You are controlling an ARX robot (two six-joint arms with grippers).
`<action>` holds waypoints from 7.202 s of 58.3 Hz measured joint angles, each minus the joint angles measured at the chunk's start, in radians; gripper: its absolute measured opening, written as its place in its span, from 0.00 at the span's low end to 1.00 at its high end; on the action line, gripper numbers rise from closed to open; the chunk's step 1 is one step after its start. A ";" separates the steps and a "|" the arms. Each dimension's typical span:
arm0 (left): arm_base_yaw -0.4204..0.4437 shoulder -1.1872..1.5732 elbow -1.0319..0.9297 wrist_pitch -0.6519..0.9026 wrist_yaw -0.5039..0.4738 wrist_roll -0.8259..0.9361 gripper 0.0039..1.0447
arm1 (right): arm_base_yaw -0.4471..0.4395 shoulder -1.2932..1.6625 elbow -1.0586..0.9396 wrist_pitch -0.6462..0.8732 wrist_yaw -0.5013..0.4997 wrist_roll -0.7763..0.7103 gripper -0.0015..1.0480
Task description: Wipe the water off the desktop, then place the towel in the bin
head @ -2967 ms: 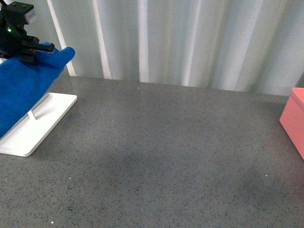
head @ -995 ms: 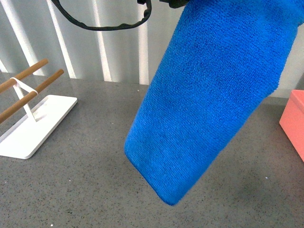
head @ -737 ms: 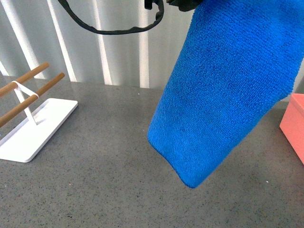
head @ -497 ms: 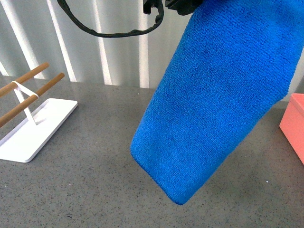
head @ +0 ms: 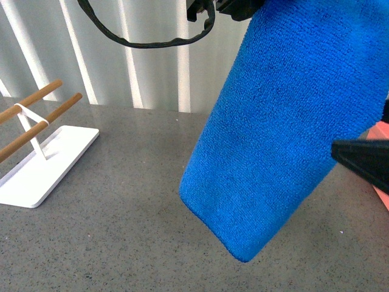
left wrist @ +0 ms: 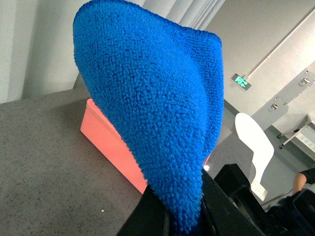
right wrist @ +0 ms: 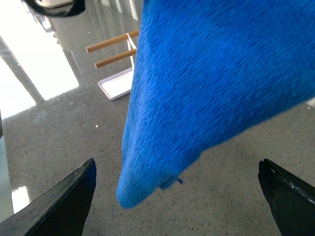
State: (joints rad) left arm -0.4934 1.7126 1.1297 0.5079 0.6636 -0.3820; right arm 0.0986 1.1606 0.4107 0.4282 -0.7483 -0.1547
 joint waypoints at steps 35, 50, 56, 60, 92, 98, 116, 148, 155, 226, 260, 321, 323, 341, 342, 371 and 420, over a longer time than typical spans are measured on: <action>0.000 0.002 0.002 -0.006 0.001 -0.015 0.05 | 0.070 0.107 0.080 0.101 0.036 0.084 0.44; 0.001 0.006 0.004 -0.017 -0.003 -0.012 0.05 | 0.053 0.100 0.080 0.089 0.047 0.084 0.08; 0.001 0.009 0.004 -0.018 -0.004 -0.012 0.05 | 0.043 0.091 0.080 0.088 0.047 0.084 0.03; 0.001 0.009 0.004 -0.026 -0.007 -0.011 0.05 | 0.035 0.087 0.080 0.088 0.047 0.085 0.03; 0.145 -0.022 -0.001 -0.149 0.012 0.045 0.63 | -0.041 0.075 0.095 0.093 0.063 0.127 0.03; 0.210 -0.072 -0.047 -0.180 0.040 0.103 0.78 | -0.058 0.075 0.095 0.088 0.078 0.133 0.03; 0.537 -0.374 -0.274 -0.308 0.253 0.215 0.94 | -0.119 0.098 0.095 0.076 0.114 0.124 0.03; 0.870 -0.749 -0.524 -0.171 -0.011 0.332 0.75 | -0.098 0.108 0.095 0.069 0.123 0.102 0.03; 0.801 -0.845 -0.661 -0.097 -0.316 0.357 0.56 | -0.096 0.108 0.095 0.064 0.119 0.096 0.03; 0.494 -1.392 -1.104 -0.211 -0.662 0.375 0.03 | -0.085 0.091 0.095 0.030 0.158 0.083 0.03; 0.494 -1.610 -1.105 -0.427 -0.664 0.376 0.03 | -0.061 0.091 0.095 0.015 0.193 0.076 0.03; 0.494 -1.709 -1.105 -0.507 -0.664 0.378 0.94 | 0.129 0.701 0.516 -0.253 0.514 0.045 0.03; 0.494 -1.709 -1.105 -0.507 -0.664 0.378 0.93 | 0.137 0.732 0.529 -0.255 0.513 0.046 0.03; 0.494 -1.709 -1.105 -0.507 -0.664 0.378 0.94 | 0.178 0.961 0.533 -0.151 0.531 0.070 0.03; 0.494 -1.709 -1.105 -0.507 -0.664 0.378 0.94 | 0.178 0.972 0.527 -0.142 0.535 0.070 0.03; 0.494 -1.709 -1.105 -0.507 -0.664 0.378 0.94 | 0.016 1.077 0.634 -0.138 0.662 -0.081 0.03; 0.494 -1.709 -1.105 -0.507 -0.664 0.378 0.94 | 0.240 1.292 1.026 -0.243 0.495 -0.249 0.03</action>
State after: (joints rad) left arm 0.0006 0.0036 0.0250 0.0006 -0.0002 -0.0044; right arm 0.3382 2.4527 1.4364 0.1848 -0.2535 -0.4034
